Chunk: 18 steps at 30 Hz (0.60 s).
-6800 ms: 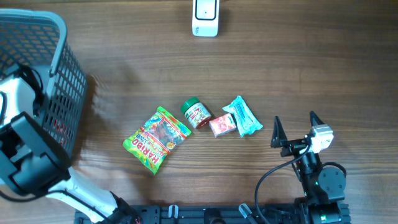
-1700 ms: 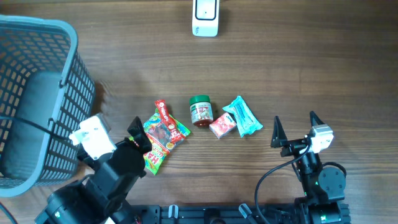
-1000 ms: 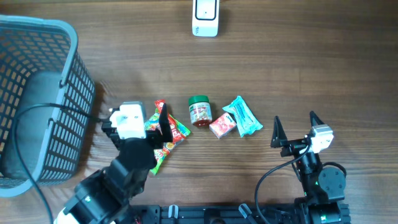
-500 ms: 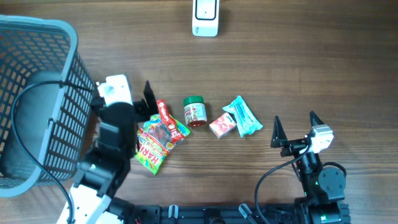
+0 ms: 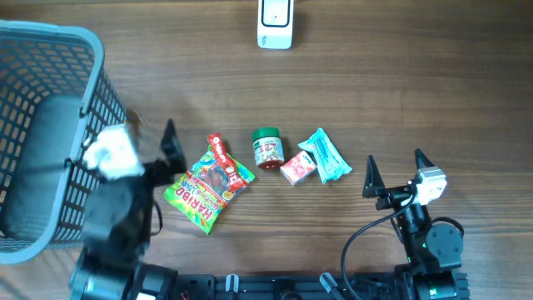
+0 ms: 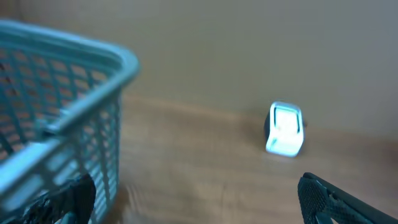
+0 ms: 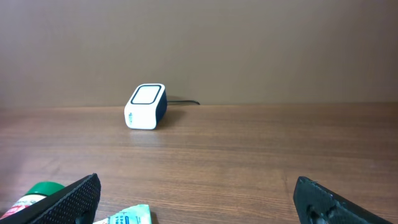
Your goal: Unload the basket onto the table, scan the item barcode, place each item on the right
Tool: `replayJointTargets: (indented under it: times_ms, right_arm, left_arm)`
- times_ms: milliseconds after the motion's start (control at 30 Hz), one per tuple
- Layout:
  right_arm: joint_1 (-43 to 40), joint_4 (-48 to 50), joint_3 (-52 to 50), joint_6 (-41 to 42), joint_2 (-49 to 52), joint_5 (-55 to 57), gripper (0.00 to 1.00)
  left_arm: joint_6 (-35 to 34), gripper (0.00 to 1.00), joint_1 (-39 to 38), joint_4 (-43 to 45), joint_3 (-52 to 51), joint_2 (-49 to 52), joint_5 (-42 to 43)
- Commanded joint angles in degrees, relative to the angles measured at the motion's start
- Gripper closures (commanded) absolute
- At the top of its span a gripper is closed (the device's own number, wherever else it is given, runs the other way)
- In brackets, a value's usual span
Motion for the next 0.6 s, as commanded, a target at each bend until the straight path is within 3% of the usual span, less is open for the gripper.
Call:
replayJointTargets:
  times_ms: [0,233,567]
  right_arm:
    - [0.2,0.1,0.0,-0.3,-0.1,-0.5,0.00]
    - [0.2,0.1,0.0,-0.3,-0.1,-0.5,0.00]
    - [0.2,1.5,0.0,-0.4,-0.1,-0.2,0.00]
  left_arm:
    - [1.7,0.00,0.3,-0.5,-5.8,-7.6,-1.9]
    - [-2.7,0.00,0.3,-0.6,-13.6,-16.8,-2.9]
    - [-5.9,0.00,0.3,-1.6,-13.9,-17.1,-3.2]
